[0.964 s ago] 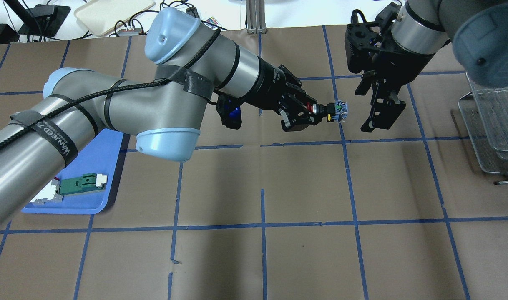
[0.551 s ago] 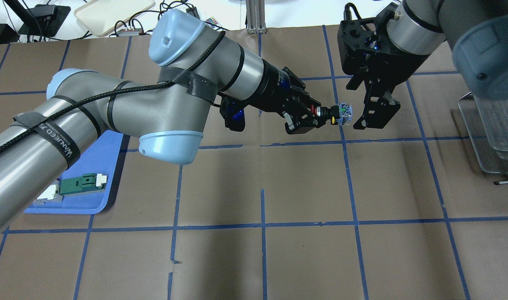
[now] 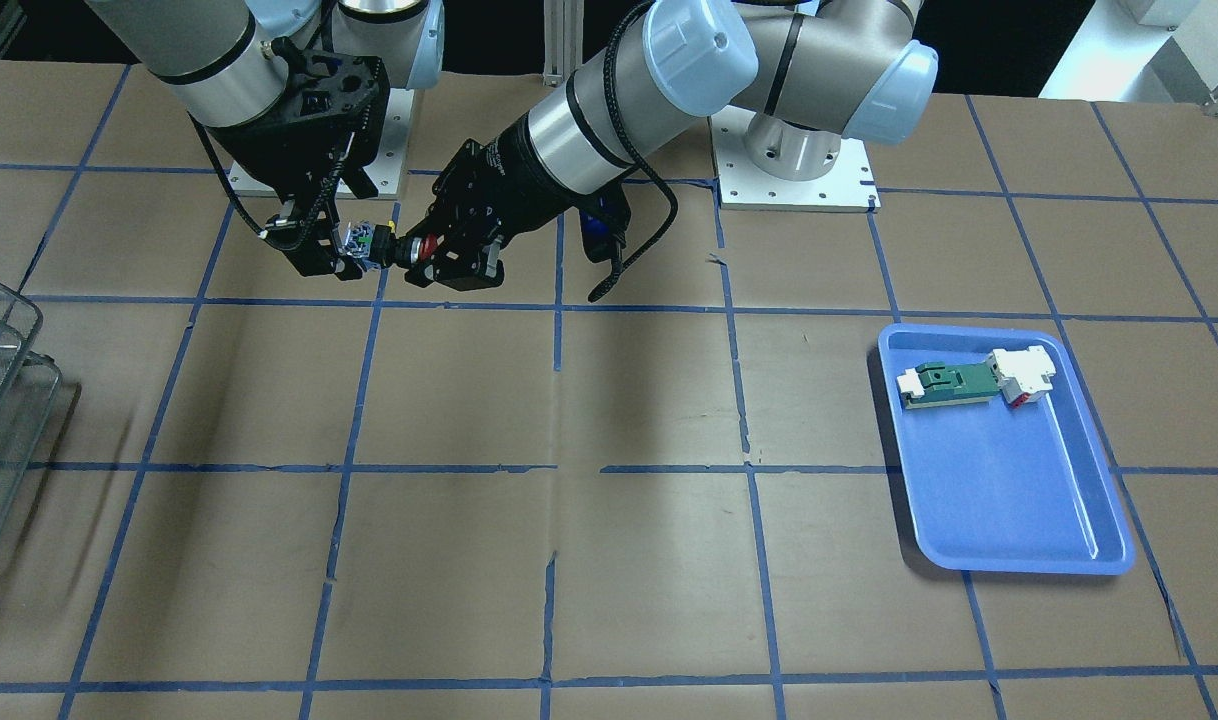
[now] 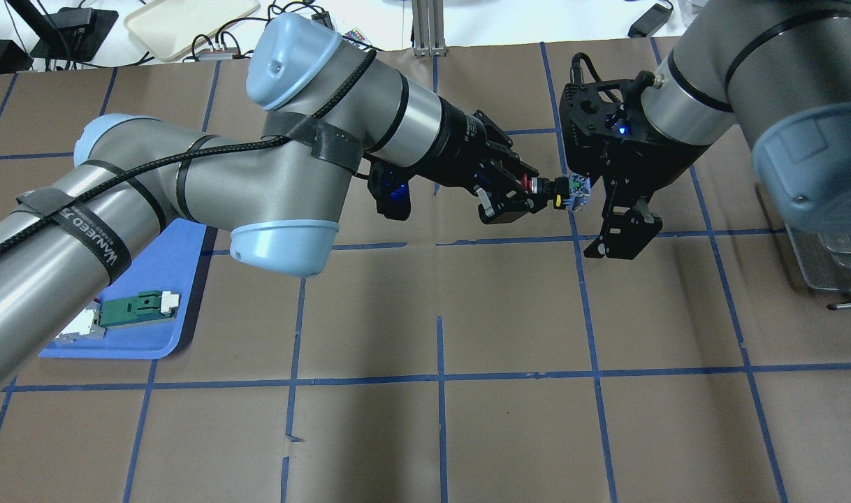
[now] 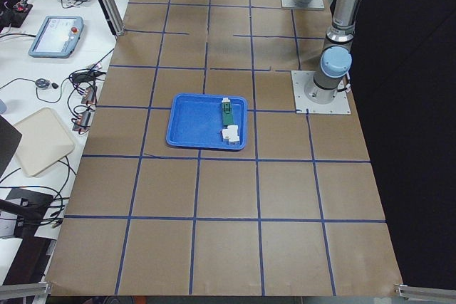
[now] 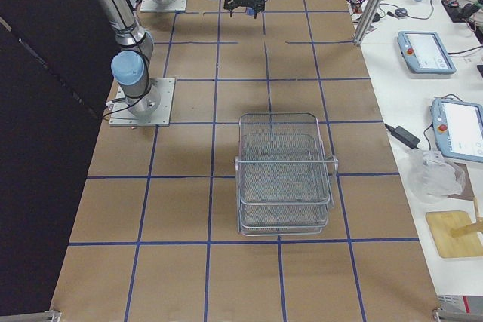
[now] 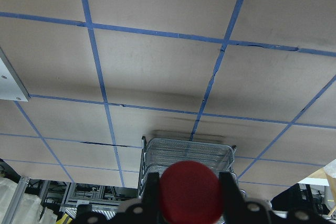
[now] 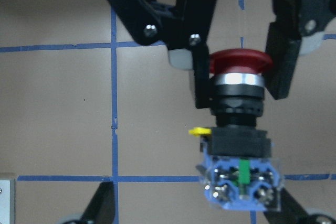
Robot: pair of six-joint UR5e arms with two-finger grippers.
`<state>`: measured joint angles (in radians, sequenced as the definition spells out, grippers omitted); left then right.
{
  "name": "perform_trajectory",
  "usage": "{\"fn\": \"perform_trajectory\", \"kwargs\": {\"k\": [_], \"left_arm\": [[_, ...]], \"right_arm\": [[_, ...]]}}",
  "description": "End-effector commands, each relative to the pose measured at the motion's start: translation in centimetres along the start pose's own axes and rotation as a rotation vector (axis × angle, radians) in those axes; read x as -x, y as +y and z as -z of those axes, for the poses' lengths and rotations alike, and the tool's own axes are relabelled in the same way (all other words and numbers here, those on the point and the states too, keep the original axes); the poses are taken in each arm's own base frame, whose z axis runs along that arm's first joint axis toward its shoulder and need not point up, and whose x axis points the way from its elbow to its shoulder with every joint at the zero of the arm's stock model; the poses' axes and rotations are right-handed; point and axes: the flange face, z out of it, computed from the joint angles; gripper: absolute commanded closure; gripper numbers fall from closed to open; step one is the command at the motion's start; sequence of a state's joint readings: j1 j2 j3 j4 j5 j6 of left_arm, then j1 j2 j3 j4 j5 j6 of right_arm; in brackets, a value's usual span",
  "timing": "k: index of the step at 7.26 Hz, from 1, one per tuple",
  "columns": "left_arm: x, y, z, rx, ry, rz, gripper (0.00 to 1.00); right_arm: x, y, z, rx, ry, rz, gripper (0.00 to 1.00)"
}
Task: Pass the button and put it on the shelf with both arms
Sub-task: 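Close the right gripper on the button's cap beside the left gripper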
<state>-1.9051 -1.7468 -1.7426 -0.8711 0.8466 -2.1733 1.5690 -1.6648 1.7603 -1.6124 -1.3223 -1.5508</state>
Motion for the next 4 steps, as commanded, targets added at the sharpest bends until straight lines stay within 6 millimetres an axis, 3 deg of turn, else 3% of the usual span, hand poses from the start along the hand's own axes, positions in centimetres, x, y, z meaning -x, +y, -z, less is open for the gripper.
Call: {"fn": "perform_trajectory", "kwargs": {"k": [1,4], "left_arm": [[0.11,0.13,0.19,0.002,0.002,-0.002,1.0],[0.16,0.37,0.45,0.009,0.014,-0.013,1.0]], "right_arm": [[-0.48,-0.47,1.12,-0.01,0.028,-0.017,0.0],[-0.54,-0.56,1.42,-0.012,0.034,-0.023,0.0]]}}
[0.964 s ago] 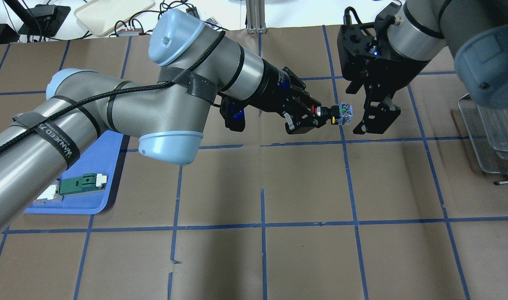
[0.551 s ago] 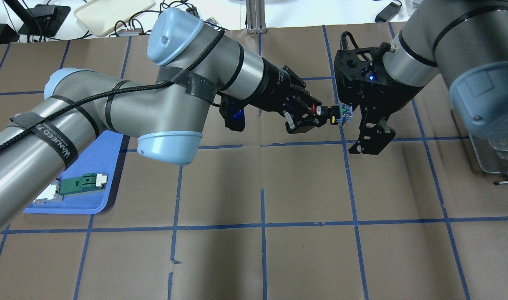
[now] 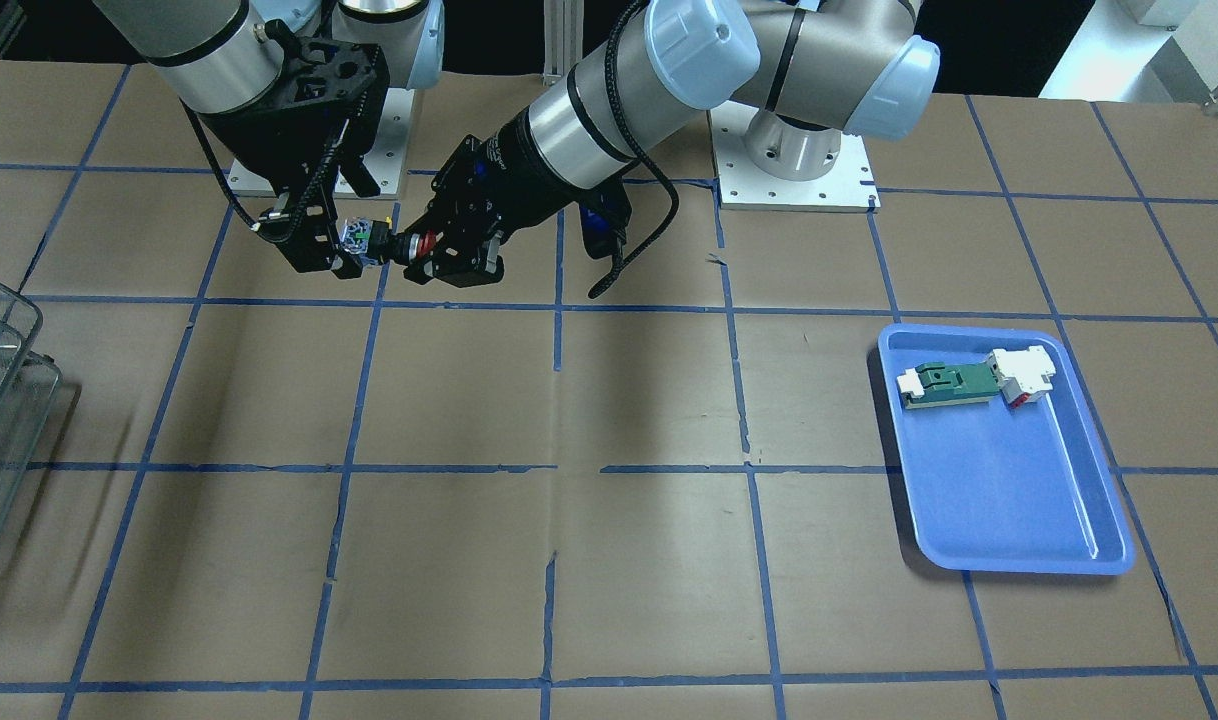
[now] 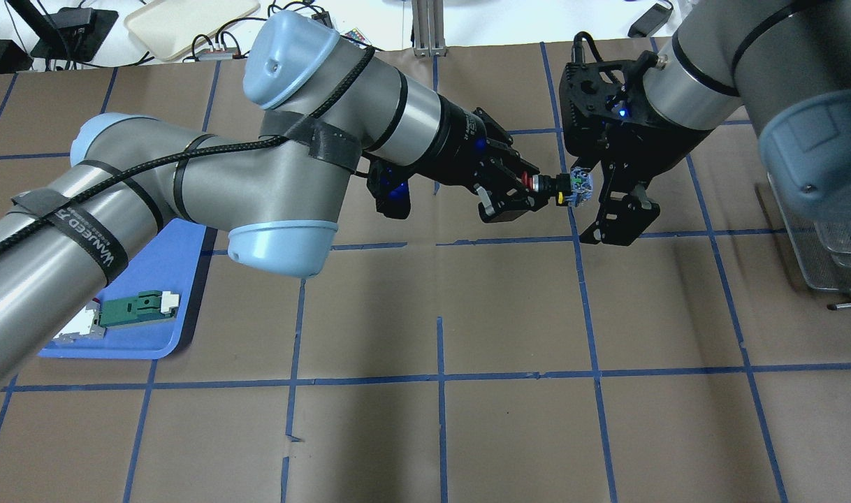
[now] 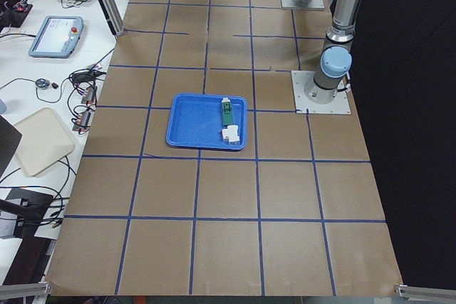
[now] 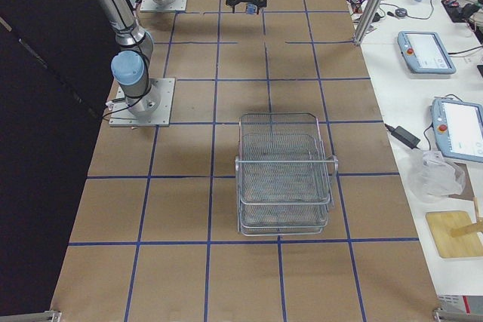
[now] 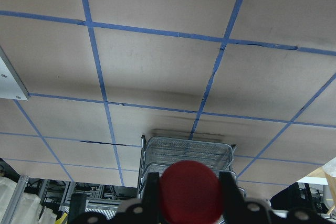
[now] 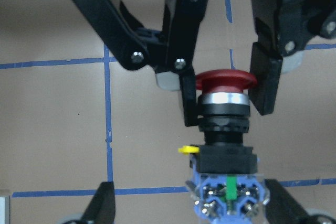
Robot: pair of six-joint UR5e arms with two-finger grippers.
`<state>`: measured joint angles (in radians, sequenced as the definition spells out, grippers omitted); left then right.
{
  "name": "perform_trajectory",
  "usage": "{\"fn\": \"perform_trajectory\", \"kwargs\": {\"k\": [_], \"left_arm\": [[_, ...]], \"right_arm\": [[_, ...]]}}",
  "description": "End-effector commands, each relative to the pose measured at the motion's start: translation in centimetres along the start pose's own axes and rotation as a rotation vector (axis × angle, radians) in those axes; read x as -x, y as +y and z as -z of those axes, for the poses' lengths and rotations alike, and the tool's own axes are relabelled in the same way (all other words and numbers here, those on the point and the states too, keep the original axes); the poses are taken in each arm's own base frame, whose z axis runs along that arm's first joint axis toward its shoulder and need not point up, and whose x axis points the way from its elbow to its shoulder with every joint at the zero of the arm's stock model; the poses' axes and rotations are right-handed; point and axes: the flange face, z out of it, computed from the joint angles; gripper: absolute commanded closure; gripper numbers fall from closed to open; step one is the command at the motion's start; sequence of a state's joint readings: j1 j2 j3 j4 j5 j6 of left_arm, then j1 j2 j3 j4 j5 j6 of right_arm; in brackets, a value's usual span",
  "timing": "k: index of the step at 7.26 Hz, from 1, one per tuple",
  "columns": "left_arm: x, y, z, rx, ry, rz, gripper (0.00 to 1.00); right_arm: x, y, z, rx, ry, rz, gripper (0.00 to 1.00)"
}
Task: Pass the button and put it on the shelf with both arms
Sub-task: 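Close the right gripper on the button's cap beside the left gripper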
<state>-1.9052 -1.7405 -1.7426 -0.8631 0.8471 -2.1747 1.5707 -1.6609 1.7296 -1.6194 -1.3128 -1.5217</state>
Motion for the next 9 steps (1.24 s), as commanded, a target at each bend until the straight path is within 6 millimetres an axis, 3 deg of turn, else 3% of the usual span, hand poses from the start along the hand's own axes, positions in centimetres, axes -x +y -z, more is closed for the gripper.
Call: {"fn": "perform_trajectory", "kwargs": {"k": [1,3,4,5,7,8,9], "left_arm": [[0.1,0.2,0.2,0.005,0.007,-0.007,1.0],[0.1,0.2,0.3,0.006,0.008,-0.008,1.0],[0.2,0.3,0.4,0.006,0.009,-0.009,1.0],[0.2,0.3,0.4,0.007,0.009,-0.01,1.0],[0.2,0.3,0.5,0.007,0.009,-0.01,1.0],[0.2,0.3,0.5,0.007,0.009,-0.01,1.0],[0.3,0.4,0.6,0.008,0.011,-0.012,1.0]], "right_arm": [[0.0,-0.2,0.1,-0.012,0.002,-0.005,0.0],[-0.2,-1.1,0.2,-0.033,0.016,-0.028,0.0],[-0.2,-1.2,0.4,-0.023,0.02,-0.021,0.07],[-0.2,-1.2,0.6,-0.023,0.025,-0.017,0.39],[-0.3,-1.3,0.9,-0.022,0.032,-0.008,0.81],[-0.5,-1.6,1.8,-0.022,0.05,-0.004,0.97],[-0.7,-1.7,2.2,-0.022,0.059,0.0,0.99]]}}
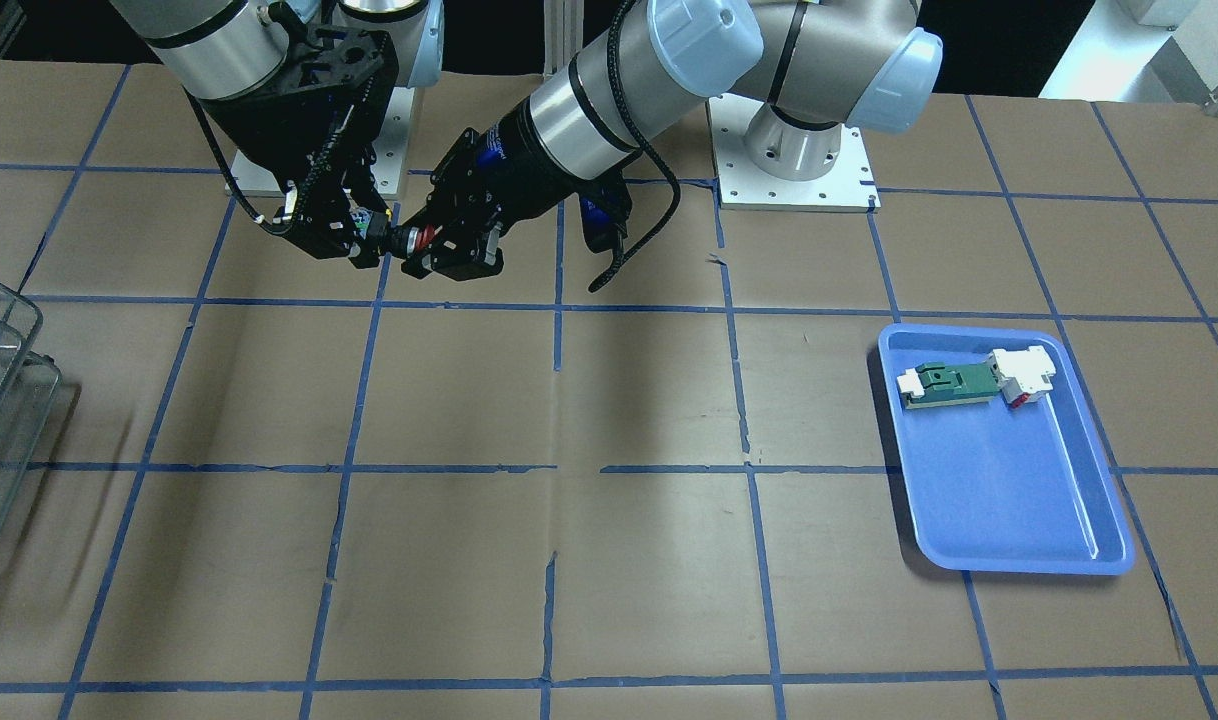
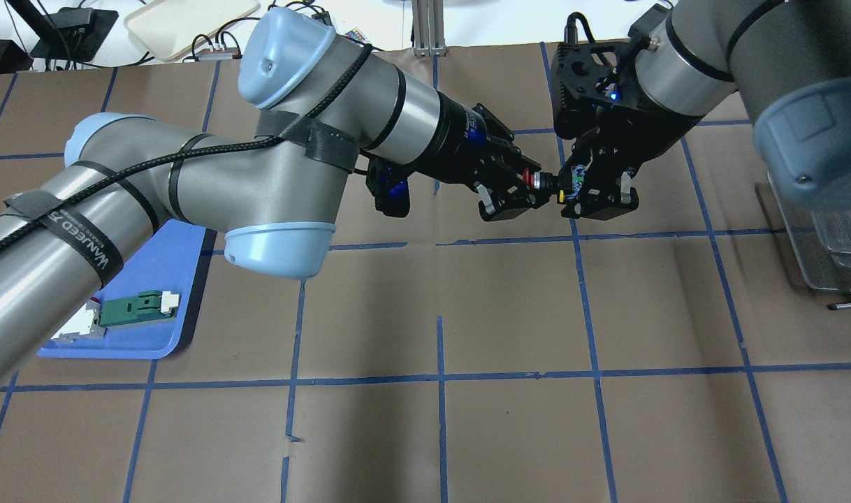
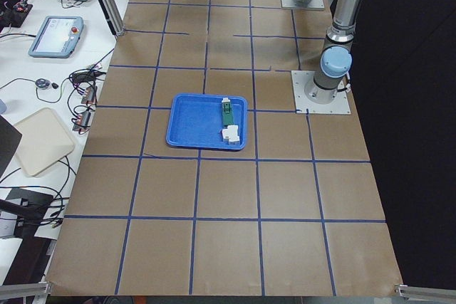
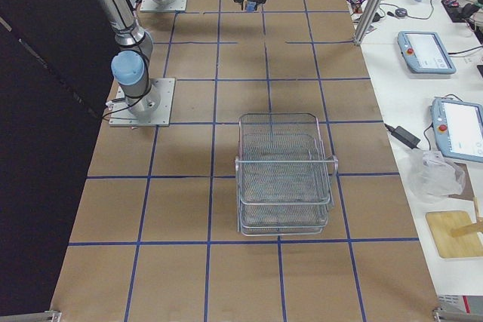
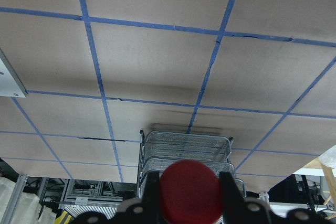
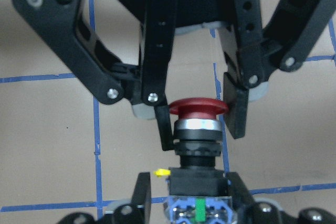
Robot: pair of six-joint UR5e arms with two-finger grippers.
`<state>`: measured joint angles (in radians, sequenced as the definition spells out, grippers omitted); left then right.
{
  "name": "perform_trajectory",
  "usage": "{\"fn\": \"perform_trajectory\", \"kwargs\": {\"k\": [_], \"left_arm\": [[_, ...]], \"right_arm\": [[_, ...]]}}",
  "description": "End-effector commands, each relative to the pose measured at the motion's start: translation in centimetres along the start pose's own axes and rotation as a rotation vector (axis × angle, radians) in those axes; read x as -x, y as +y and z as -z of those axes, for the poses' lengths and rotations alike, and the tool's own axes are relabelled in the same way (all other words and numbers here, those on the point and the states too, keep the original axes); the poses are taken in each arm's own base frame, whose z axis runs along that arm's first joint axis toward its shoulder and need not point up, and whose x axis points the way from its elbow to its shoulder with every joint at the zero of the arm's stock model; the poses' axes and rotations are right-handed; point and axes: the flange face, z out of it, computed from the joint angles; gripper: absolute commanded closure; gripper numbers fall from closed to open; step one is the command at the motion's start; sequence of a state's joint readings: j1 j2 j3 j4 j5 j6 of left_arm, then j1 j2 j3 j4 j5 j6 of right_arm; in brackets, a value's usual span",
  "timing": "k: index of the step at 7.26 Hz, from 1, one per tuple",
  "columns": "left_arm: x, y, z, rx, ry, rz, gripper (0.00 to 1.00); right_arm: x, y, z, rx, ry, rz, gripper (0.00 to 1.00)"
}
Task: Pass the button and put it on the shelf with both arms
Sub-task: 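Close the right gripper on the button's cap beside the left gripper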
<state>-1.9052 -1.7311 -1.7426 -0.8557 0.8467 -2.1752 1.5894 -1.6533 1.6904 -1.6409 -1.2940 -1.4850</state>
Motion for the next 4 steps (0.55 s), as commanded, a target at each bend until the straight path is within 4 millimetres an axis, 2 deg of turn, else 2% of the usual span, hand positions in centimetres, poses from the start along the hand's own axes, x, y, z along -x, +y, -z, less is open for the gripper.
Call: {"fn": "perform_trajectory", "kwargs": {"k": [1,2,3,4], "left_arm": [[0.2,0.21,0.2,0.002,0.002,-0.004,1.0],[0.16,0.28,0.36,0.003,0.005,-0.004,0.86],[0.12,0.44,0.63,-0.004,0.016,0.022,0.3],[0.17,0.99,1.19,0.002,0.026,0.034,0.1]], "right_arm": [[-0.19,-0.24,0.83,-0.001,0.018,0.006,1.0],[-0.19,-0.24,0.84,-0.001,0.019,0.007,1.0],[-0.19,-0.22,0.84,0.001,0.019,0.006,1.0],[-0.19,-0.22,0.84,0.001,0.019,0.01,1.0]]}}
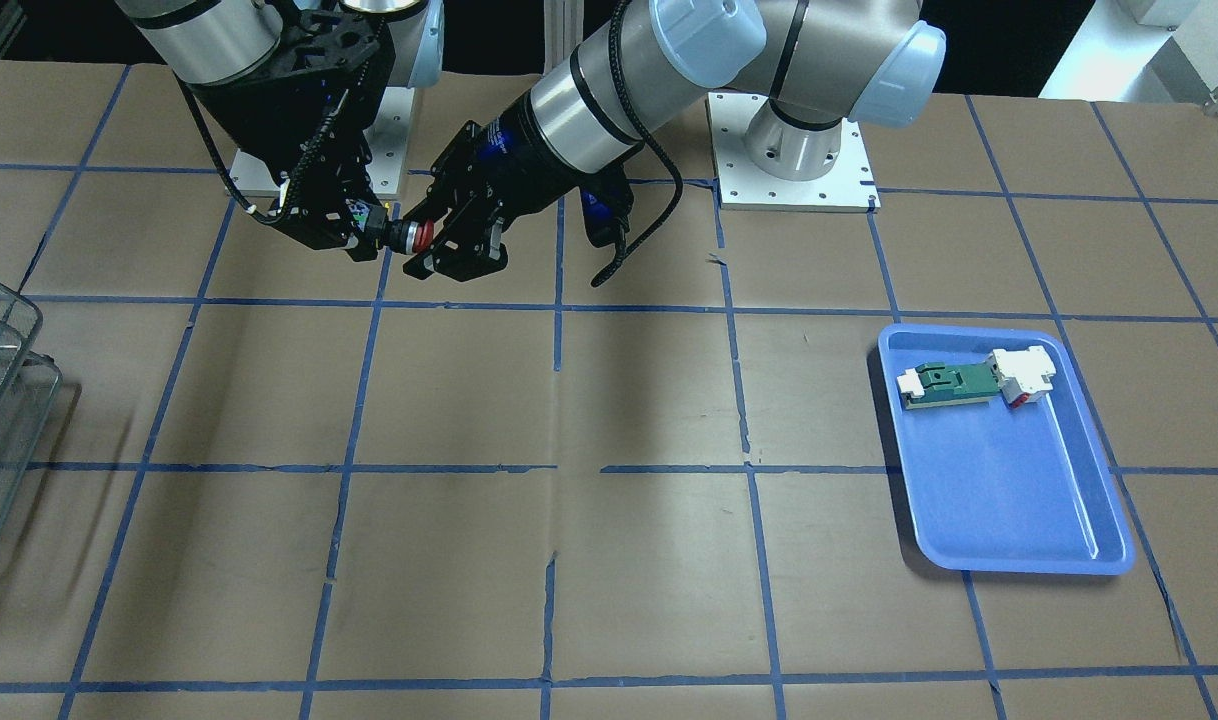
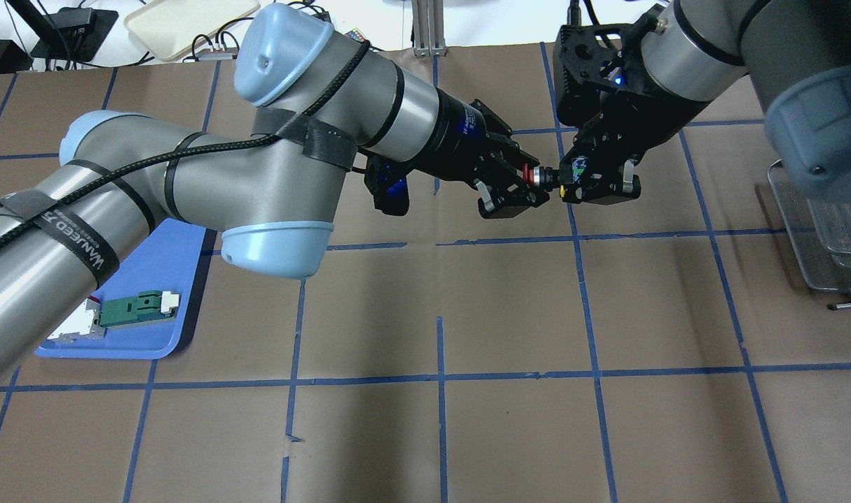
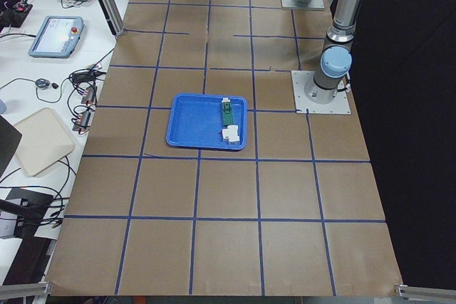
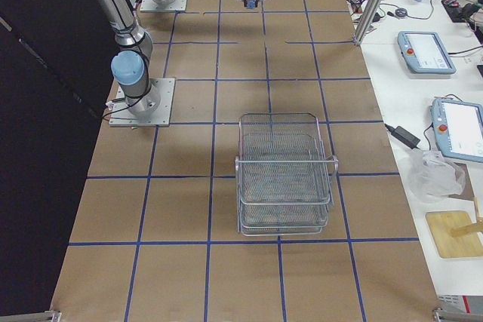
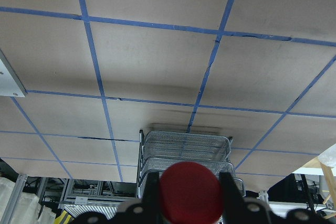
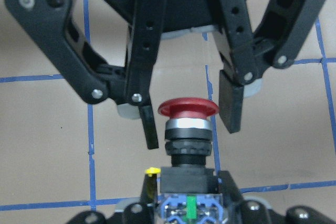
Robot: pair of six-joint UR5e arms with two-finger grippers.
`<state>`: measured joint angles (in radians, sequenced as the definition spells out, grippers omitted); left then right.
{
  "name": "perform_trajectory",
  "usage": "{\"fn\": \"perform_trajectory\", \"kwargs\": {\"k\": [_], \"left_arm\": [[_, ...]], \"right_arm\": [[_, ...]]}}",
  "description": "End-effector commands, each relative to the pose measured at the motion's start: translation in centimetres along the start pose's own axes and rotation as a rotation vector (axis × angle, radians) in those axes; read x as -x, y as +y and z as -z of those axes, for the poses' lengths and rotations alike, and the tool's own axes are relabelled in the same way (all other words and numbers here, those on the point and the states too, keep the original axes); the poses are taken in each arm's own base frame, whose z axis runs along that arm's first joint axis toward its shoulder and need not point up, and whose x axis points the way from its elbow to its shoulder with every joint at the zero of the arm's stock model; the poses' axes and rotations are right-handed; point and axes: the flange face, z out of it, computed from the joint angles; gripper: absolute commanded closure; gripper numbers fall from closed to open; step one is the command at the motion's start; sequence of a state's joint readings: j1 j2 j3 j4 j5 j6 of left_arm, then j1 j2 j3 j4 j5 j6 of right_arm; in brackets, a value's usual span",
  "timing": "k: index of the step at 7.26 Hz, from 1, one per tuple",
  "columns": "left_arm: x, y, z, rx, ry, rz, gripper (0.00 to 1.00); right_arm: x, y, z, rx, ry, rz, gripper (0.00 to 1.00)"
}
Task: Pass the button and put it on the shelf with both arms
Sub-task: 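Open the left gripper and pull back while the right gripper carries the button away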
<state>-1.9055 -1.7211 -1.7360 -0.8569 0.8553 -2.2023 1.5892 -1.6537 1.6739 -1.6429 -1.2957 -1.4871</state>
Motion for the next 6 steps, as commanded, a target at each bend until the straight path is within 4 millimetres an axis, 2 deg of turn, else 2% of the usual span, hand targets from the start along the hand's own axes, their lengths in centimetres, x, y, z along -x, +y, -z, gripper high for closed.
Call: {"fn": "perform_trajectory", "kwargs": {"k": [1,2,3,4,5,6], "left_arm": [[0.1,0.7,0.8,0.005,0.016,0.024,0.08],[0.1,0.8,1.0,0.005,0.02,0.022,0.08],[-0.2,-0.4,1.1,-0.025,0.036,-0.007,0.1],[-2.2,-2.3,2.2,-0.136,0.109,-0.144,0.09],[-4.4,-4.7,3.9,-0.192,0.14,-0.199,0.09],[-6.4,-7.2,5.8,-0.237,0.141,-0.25,0.09]], "right_arm": [[0.0,0.0,0.1,0.003,0.002,0.004,1.0],[0.0,0.1,0.1,0.011,0.003,0.004,1.0],[0.1,0.2,0.3,0.02,0.008,0.004,1.0],[-0.7,1.4,0.5,0.05,0.015,0.015,1.0],[-1.7,3.4,2.2,0.091,0.047,0.015,1.0],[-2.9,8.1,3.4,0.169,0.056,-0.058,1.0]]}}
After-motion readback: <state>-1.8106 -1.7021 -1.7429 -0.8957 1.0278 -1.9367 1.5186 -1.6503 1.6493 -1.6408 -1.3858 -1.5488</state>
